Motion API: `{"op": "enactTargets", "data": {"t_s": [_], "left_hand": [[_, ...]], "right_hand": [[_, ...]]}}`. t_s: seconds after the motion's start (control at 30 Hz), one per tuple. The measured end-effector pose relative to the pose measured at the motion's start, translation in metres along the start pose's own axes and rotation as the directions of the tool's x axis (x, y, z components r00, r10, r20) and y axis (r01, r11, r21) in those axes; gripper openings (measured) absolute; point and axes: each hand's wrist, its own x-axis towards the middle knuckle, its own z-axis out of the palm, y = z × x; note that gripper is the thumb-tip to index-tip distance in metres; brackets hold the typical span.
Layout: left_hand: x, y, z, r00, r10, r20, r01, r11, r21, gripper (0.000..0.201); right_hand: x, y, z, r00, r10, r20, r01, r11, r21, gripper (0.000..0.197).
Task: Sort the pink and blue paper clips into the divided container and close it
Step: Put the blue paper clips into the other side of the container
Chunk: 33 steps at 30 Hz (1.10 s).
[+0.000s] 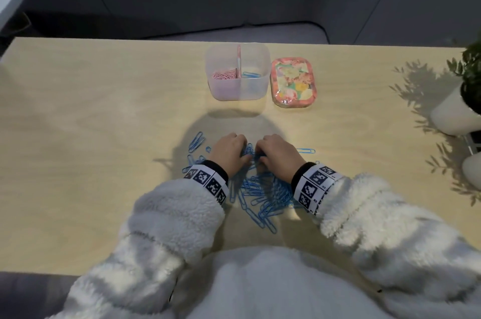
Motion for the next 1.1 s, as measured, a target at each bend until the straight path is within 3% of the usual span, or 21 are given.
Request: {"op": "enactTargets", "data": {"t_s": [0.1, 0.3, 0.47, 0.53, 0.77, 0.87, 1.0, 1.1], "left_hand": [[0.003, 0.001, 0.000, 0.999, -0.007, 0.052, 0.008, 1.000, -0.007, 0.033], [0.011, -0.006, -0.007, 0.996, -0.062, 0.063, 0.072, 0.984, -0.164, 0.025], [0.014, -0.011, -0.013, 0.996, -0.031, 0.087, 0.046, 0.983, -0.180, 0.021], [0.015, -0.013, -0.017, 0.997, -0.020, 0.073, 0.035, 0.979, -0.203, 0.021], [0.033, -0.003, -0.058, 0.998, 0.008, -0.068, -0.031, 0.936, -0.352, 0.015], [0.061, 0.009, -0.083, 0.983, -0.015, -0.181, -0.061, 0.911, -0.408, 0.009], [0.103, 0.025, -0.108, 0.944, -0.109, -0.312, -0.009, 0.935, -0.355, 0.017], [0.128, 0.032, -0.113, 0.936, -0.132, -0.326, 0.045, 0.964, -0.263, 0.019]], "right_hand": [[0.002, 0.003, -0.001, 1.000, 0.026, 0.014, -0.026, 1.000, 0.000, 0.014], [0.013, 0.009, -0.048, 0.995, 0.098, 0.014, -0.098, 0.960, 0.262, 0.009], [0.060, 0.006, -0.120, 0.970, 0.152, -0.189, -0.090, 0.949, 0.301, 0.004], [0.082, 0.003, -0.137, 0.952, 0.187, -0.242, -0.109, 0.947, 0.303, 0.011], [0.119, 0.002, -0.138, 0.926, 0.296, -0.232, -0.213, 0.922, 0.323, 0.024], [0.108, 0.009, -0.135, 0.882, 0.321, -0.344, -0.178, 0.904, 0.388, 0.023], [0.074, 0.023, -0.123, 0.756, 0.377, -0.535, -0.079, 0.864, 0.496, 0.021], [0.047, 0.023, -0.105, 0.775, 0.360, -0.520, -0.054, 0.857, 0.513, 0.017]]}}
